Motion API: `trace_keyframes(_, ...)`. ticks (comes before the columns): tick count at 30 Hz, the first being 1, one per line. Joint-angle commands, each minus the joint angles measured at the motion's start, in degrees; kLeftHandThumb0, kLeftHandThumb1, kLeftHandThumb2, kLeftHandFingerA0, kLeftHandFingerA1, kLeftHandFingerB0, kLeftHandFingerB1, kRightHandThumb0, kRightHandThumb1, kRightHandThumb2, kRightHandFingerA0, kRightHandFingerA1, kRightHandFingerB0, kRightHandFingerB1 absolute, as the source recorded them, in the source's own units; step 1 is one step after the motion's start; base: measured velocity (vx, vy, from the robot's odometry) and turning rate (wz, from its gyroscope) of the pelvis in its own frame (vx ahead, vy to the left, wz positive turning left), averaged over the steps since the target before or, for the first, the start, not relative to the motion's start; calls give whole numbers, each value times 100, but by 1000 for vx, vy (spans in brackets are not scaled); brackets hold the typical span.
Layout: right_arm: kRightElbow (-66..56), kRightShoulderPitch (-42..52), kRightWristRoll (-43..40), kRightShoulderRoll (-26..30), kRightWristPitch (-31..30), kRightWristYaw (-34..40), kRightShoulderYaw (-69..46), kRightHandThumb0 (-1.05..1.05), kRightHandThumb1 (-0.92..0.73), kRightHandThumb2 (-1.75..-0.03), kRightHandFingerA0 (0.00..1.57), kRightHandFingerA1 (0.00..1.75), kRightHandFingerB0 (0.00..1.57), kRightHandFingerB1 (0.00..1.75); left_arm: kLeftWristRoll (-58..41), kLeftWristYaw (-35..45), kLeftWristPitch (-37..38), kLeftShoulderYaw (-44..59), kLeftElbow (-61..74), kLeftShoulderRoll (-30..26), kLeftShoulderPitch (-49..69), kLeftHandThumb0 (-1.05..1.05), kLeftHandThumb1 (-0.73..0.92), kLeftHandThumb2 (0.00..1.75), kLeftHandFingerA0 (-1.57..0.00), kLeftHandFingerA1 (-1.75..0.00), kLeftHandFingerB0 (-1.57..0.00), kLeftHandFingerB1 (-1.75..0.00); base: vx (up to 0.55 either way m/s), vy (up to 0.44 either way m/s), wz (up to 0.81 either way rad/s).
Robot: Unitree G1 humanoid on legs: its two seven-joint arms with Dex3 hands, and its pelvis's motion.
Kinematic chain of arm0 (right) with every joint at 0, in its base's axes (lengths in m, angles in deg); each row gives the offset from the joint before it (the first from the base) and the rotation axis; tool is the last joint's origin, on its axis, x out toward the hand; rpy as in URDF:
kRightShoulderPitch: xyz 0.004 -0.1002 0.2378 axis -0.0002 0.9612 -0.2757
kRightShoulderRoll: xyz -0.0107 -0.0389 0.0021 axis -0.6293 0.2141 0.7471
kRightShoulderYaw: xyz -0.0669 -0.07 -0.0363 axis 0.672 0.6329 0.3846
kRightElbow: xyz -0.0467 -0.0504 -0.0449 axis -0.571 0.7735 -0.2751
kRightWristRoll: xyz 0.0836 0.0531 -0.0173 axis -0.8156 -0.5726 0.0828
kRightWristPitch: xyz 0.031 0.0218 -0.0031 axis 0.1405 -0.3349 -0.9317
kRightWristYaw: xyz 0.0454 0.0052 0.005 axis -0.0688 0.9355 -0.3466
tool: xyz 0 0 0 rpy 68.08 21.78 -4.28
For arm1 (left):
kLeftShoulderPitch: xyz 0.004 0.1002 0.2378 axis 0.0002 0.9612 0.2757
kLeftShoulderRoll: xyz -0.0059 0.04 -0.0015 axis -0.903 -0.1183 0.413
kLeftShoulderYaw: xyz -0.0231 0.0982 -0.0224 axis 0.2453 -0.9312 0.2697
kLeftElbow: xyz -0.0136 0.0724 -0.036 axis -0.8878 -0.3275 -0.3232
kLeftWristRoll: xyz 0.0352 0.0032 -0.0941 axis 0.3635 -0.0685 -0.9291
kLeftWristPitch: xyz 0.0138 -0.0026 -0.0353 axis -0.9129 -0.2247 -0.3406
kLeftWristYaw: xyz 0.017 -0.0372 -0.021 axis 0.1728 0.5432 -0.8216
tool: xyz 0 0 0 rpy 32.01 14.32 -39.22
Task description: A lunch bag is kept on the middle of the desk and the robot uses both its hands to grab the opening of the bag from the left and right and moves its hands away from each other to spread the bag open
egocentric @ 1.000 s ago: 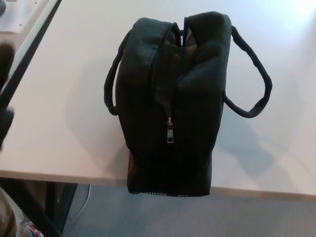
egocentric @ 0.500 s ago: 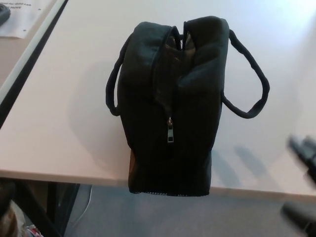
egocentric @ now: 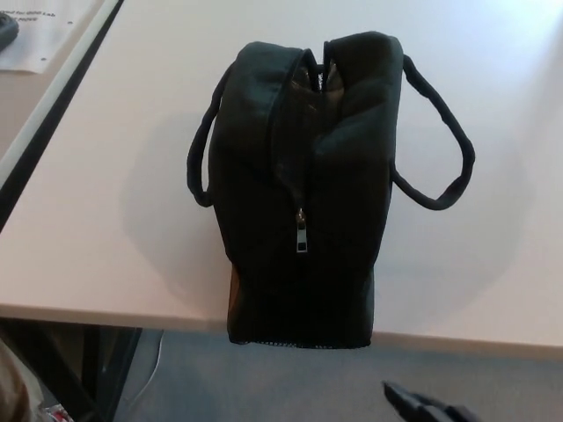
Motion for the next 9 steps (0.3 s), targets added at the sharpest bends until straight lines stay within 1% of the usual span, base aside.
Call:
trace_keyframes(1,70,-82,-883,236,-1277,-2173,414,-71,-92,-74,25,41,0,20,-1874,1890,299,-299,-381,-521,-194,-58,92,72,-23,-33,-18,-30,0,0,0)
trace_keyframes(4,22,-100,-916,272,-1314,-2251,448,-69,-92,-73,24,42,0,18,-2006,2030,245,-238,-491,-523,-249,-60,92,72,-23,-33,-17,-29,0,0,0)
trace_keyframes(5,0,-91,-963,273,-1336,-2286,445,-65,-92,-75,24,42,2,15,-2021,2058,230,-227,-508,-518,-272,-61,92,72,-24,-33,-17,-29,0,0,0)
trace_keyframes(7,-101,-70,-1010,285,-1460,-2388,445,-67,-92,-74,23,41,0,18,-2052,2134,214,-196,-545,-506,-296,-61,92,72,-24,-33,-17,-29,0,0,0)
trace_keyframes(8,-126,-67,-995,291,-1488,-2393,447,-68,-91,-75,20,41,1,12,-2070,2171,201,-183,-556,-499,-307,-61,92,72,-24,-33,-17,-29,0,0,0)
trace_keyframes(9,-126,-67,-995,291,-1488,-2393,447,-68,-91,-75,20,41,1,12,-2070,2171,201,-183,-556,-499,-307,-61,92,72,-24,-33,-17,-29,0,0,0)
